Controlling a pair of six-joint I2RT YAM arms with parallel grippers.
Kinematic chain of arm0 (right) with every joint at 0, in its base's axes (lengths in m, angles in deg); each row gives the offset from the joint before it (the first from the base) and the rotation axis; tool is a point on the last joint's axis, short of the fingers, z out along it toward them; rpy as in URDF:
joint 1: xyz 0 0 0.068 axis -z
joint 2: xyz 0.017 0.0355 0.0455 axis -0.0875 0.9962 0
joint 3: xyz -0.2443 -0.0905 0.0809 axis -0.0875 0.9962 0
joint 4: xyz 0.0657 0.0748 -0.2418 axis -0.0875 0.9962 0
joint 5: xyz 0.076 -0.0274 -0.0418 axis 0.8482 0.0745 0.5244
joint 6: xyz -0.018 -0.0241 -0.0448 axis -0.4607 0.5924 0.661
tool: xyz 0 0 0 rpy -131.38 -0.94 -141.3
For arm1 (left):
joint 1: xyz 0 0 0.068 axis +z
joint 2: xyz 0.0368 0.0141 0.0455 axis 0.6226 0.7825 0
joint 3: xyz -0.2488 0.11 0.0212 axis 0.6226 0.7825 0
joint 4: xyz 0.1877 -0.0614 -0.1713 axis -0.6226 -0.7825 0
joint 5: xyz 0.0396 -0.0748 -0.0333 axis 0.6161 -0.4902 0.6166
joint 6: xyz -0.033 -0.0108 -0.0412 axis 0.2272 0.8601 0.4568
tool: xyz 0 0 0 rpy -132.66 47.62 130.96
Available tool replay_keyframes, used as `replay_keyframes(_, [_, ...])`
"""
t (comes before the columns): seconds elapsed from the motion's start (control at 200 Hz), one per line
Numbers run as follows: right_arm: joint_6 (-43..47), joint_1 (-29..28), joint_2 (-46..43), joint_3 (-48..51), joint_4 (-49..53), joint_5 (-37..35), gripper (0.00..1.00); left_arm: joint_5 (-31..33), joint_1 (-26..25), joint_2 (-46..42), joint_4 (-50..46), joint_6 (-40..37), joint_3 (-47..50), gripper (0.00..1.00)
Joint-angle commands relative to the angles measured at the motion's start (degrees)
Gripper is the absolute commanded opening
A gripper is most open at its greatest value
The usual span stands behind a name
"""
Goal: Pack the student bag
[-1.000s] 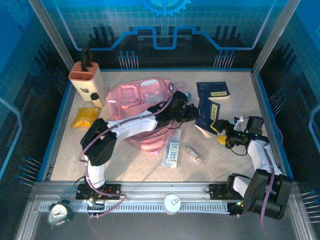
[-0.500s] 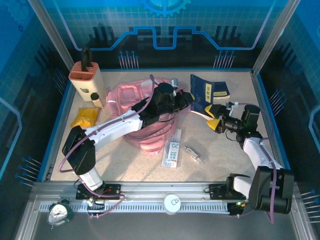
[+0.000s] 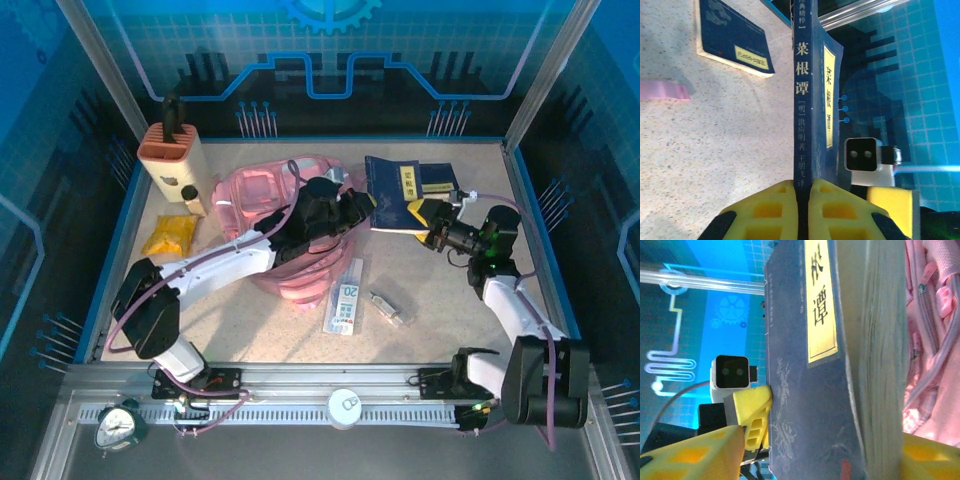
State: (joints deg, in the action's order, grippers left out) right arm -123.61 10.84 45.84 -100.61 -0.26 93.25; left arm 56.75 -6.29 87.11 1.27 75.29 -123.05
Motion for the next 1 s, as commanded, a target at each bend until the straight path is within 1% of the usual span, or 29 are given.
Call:
replay_keyframes(0.0, [7.15,-0.73,-2.75,-2.63,9.64,-1.68,0.54,4.19,0.13,-2.60,-0.85,-3.20,0.96,0.00])
replay_keyframes(0.085, [9.60,-0.81,-3.12,-3.40,12.94,-2.50,0.43,4.09,0.06,-2.45,-0.90,-3.52,1.36,0.00])
replay_keyframes(0.15, [9.86,-0.89,-2.91,-3.45,13.18,-2.67,0.33,3.43,0.13,-2.04,-0.91,-3.53,1.46,0.00])
replay_keyframes(0.22, [10.24,-0.99,-2.68,-3.48,13.26,-2.78,0.24,3.51,0.01,-2.03,-0.98,-3.92,1.86,0.00])
replay_keyframes(0.345, [13.68,-1.20,-2.95,-4.68,18.42,-3.41,0.15,4.44,0.06,-2.08,-3.17,-5.55,2.16,0.00])
replay_keyframes(0.41, [15.65,-1.39,-3.20,-5.40,20.65,-3.53,0.13,4.64,0.00,-2.24,-4.48,-6.18,2.23,0.00])
replay_keyframes(0.445, [16.51,-1.40,-3.42,-5.83,21.64,-3.70,0.12,4.49,-0.09,-2.26,-4.78,-7.05,2.41,0.05])
replay_keyframes(0.51, [19.06,-1.26,-4.07,-6.74,25.00,-4.35,0.11,4.30,0.00,-2.79,-5.82,-9.58,2.76,0.23])
replay_keyframes(0.58, [22.64,-1.31,-4.84,-8.17,29.61,-5.27,0.10,5.44,0.00,-3.84,-9.05,-13.75,2.92,0.37])
replay_keyframes(0.675, [26.62,-1.18,-5.74,-9.78,35.38,-5.98,0.10,7.36,0.44,-5.47,-15.39,-21.77,2.50,0.49])
replay_keyframes(0.75, [28.68,-0.93,-6.35,-10.63,38.26,-5.85,0.10,8.08,1.06,-5.87,-21.17,-29.00,1.69,0.55])
replay_keyframes(0.84, [31.00,-0.64,-7.06,-11.23,41.63,-6.18,0.10,11.29,1.66,-5.60,-28.14,-36.58,0.71,0.59])
replay_keyframes(0.916, [32.20,-0.28,-7.58,-11.27,43.33,-6.02,0.10,13.55,2.03,-5.00,-34.23,-40.68,-0.21,0.61])
replay_keyframes(0.996, [33.77,-0.11,-8.04,-11.45,45.47,-6.49,0.10,14.78,2.04,-4.16,-37.83,-44.54,-0.48,0.63])
